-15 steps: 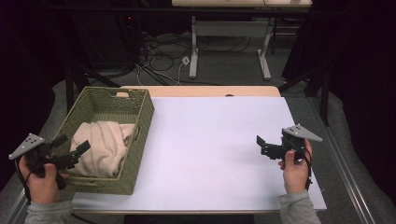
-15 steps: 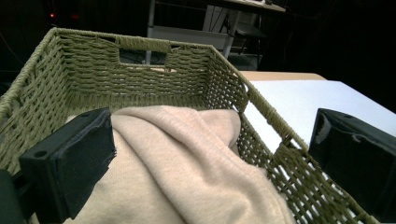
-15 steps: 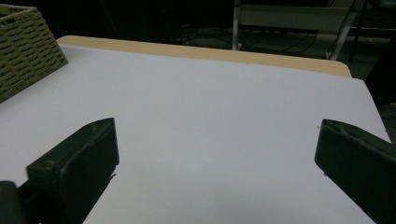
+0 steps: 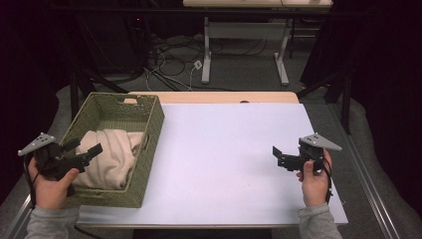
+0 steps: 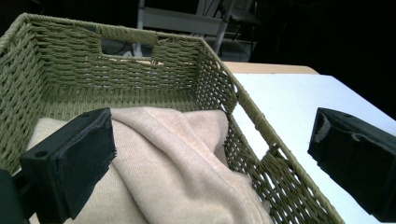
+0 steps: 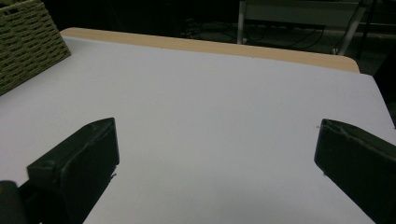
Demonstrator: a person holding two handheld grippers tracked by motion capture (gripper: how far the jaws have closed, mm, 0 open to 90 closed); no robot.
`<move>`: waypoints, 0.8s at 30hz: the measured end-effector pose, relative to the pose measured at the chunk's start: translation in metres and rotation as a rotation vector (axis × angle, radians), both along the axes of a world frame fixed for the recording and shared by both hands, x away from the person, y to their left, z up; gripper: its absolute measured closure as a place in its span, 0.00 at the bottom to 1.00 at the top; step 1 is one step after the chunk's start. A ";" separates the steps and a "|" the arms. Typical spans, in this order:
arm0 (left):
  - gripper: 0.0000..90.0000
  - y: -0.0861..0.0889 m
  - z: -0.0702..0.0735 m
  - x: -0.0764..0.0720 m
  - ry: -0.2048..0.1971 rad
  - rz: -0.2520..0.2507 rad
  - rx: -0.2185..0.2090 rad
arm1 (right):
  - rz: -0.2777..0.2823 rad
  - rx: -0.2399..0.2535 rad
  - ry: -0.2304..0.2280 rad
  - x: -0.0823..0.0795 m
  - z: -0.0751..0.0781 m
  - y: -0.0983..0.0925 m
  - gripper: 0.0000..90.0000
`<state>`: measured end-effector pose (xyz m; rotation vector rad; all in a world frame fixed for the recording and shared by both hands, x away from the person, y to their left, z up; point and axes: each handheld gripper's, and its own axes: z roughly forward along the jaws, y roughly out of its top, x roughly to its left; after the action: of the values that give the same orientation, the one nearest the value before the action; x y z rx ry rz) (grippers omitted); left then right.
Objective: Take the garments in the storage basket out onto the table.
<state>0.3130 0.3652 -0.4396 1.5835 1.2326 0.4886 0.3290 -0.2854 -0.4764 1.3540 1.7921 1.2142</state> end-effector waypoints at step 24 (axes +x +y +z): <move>0.01 0.017 -0.025 0.053 0.289 0.192 0.121 | -0.001 0.003 0.027 0.004 -0.006 0.002 0.00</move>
<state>0.3662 0.3826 -0.4644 1.6882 1.6102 0.4737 0.3334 -0.2830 -0.4825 1.3794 1.8089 1.2037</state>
